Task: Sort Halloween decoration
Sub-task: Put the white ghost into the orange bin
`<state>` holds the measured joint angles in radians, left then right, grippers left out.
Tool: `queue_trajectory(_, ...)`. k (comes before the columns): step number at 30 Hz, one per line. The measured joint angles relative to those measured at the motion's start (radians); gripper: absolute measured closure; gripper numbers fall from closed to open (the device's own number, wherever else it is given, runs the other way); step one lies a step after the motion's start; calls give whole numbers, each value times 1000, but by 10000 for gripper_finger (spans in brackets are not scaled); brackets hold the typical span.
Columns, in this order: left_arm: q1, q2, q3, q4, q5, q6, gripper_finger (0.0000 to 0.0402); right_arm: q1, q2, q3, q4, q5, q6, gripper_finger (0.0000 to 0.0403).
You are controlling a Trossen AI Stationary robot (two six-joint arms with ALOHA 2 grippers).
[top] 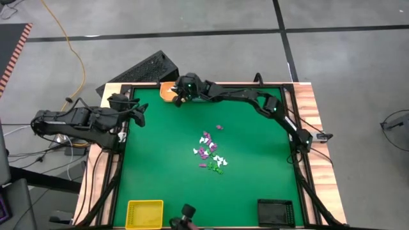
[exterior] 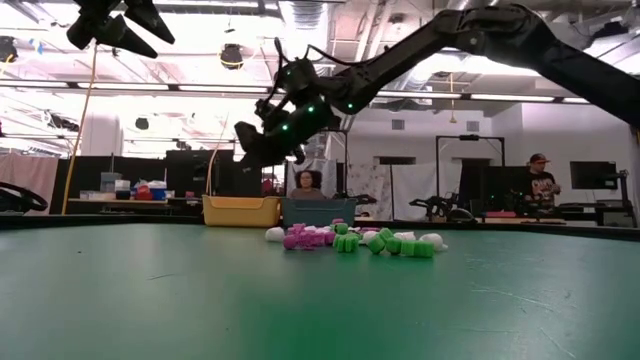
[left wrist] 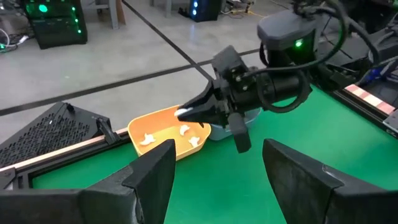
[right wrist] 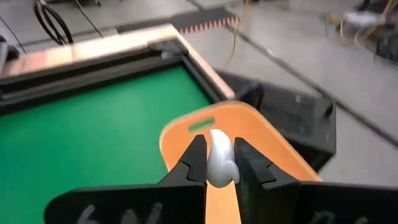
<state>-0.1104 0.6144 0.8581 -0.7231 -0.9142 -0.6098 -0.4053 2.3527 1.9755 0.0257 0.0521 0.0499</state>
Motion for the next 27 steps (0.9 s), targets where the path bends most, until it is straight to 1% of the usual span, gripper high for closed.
queue_trajectory(3,0,-1,0,0,-1,0,170,-11,6,3,-46,13,18,356)
queue_trajectory(7,0,0,0,0,-3,0,170,-29,8,2,-78,30,94,345)
queue_trajectory(11,0,0,0,0,-3,0,170,-40,8,2,-79,28,160,325)
queue_trajectory(20,0,0,0,0,-8,0,170,-41,8,2,-82,25,170,268)
queue_trajectory(22,0,0,0,0,-8,0,170,-41,5,2,-83,5,170,255)
queue_trajectory(24,0,0,0,0,-8,0,170,-42,-14,0,-100,-54,163,246)
queue_trajectory(27,0,0,0,0,-5,0,170,-43,-83,0,-141,-117,118,242)
